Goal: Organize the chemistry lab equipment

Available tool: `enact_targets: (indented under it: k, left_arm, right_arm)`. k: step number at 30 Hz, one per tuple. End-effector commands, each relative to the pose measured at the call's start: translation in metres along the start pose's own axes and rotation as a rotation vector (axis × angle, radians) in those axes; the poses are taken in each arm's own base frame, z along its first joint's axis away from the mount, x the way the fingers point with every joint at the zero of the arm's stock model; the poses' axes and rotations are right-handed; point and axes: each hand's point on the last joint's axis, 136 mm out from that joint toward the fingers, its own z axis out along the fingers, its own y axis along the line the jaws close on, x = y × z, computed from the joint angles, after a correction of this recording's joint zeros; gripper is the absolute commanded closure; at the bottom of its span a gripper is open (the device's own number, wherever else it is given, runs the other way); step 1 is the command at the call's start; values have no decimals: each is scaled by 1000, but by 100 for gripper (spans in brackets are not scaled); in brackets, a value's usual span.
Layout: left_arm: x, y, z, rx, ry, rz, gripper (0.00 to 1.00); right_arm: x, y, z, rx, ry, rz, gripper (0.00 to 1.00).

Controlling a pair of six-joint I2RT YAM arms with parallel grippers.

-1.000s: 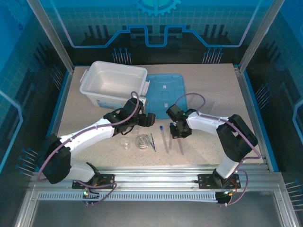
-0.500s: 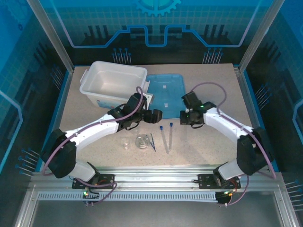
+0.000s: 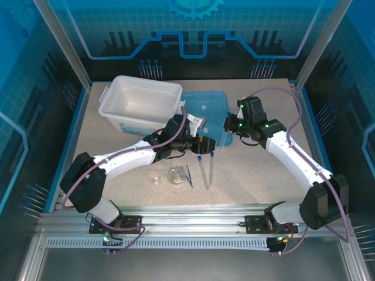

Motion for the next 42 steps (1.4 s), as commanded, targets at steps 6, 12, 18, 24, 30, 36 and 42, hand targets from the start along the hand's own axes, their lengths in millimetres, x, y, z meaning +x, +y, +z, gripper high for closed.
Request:
enact_targets:
  k: [6,12,18,24,30,36,42]
  left_arm:
    - [-17,-27,9,104,-26,-3,30]
    - [-17,-23,15,95,-18,-23,31]
    - [-19,-24,13,94,-23,-25,58]
    - [-19,-27,13,105,-16,-26,77]
    - [-19,-28,12,98,-8,-8,95]
    - [-20,-18,11,59,4,50,100]
    - [-21,6,5,-67,7,197,100]
  right_arm:
    - [-12,40,-8,-161,-16,58,92]
    - [-11,54,-9,-213,-13,73,92]
    - [-9,54,-7,-214,-10,70,92]
    - [-8,53,-5,-214,-8,73,92]
    - [-7,52,-4,-210,-7,68,92]
    - [-7,50,-9,-210,16,41,58]
    - [-21,46,-37,-253,85,-32,35]
